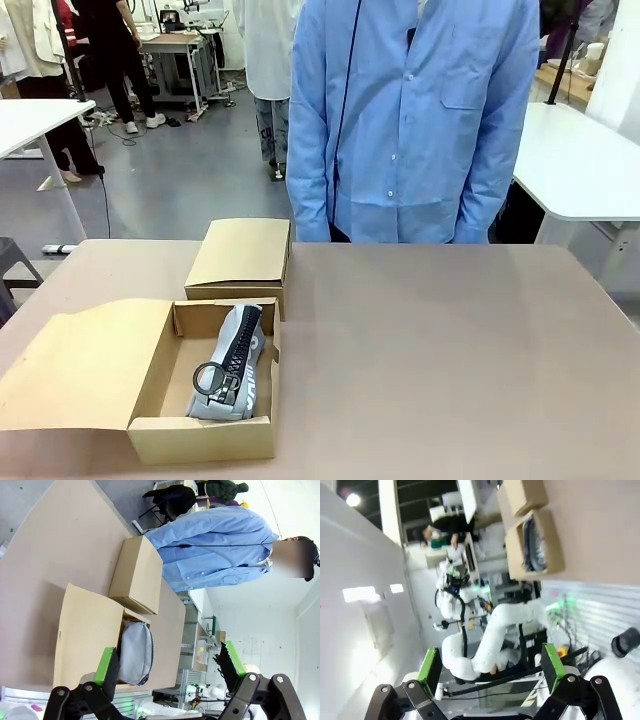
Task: Place items inside the box.
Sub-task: Pick up a Pencil pouch or Stapler and place it inside the Mailer Box closest to the robot, then close the lid of the Mailer Box closest to the robot.
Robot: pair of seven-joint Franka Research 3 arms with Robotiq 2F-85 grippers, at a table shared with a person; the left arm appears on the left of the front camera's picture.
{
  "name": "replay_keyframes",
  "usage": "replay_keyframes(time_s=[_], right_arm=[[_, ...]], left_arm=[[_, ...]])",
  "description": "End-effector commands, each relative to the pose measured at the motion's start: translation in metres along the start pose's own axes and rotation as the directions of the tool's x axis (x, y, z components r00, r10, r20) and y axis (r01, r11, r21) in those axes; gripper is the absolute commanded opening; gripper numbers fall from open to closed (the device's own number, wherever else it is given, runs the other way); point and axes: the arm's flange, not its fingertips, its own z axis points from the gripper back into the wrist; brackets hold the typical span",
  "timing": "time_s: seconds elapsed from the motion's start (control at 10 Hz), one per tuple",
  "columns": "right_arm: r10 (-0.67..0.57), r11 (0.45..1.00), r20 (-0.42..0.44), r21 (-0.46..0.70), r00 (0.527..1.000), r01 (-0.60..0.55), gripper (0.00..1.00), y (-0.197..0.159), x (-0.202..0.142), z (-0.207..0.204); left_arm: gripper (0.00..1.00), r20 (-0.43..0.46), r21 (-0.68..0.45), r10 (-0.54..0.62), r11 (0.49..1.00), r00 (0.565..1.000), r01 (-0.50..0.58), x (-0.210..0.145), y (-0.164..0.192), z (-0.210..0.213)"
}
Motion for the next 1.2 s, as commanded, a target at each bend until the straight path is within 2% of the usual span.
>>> replay_keyframes(time_s=[0.0,0.1,0.2,0.3,1.1], right_arm=[[0.062,0.998,-0.028,0.023,0.998,-0.062,1.0,-0.069,0.011,-0.005],[0.078,0.996,-0.066,0.039,0.995,-0.075,1.0,-0.087,0.019,-0.023],[-0.015,0.997,-0.047,-0.073,0.999,0.011,1.0,-0.09,0.041,-0.065],[0.059,0.997,-0.007,0.044,0.998,-0.058,1.0,-0.072,0.0,-0.003],[0.059,0.997,-0.007,0.044,0.998,-0.058,1.0,-0.072,0.0,-0.003]], left_arm=[[1.0,0.006,-0.019,-0.014,1.0,1.0,0.014,-0.002,0.0,0.0],[1.0,0.006,-0.019,-0.014,1.0,1.0,0.014,-0.002,0.0,0.0],[1.0,0.006,-0.019,-0.014,1.0,1.0,0.014,-0.002,0.0,0.0],[1.0,0.006,-0.019,-0.014,1.0,1.0,0.014,-0.002,0.0,0.0],[1.0,0.006,-0.019,-0.014,1.0,1.0,0.014,-0.002,0.0,0.0]])
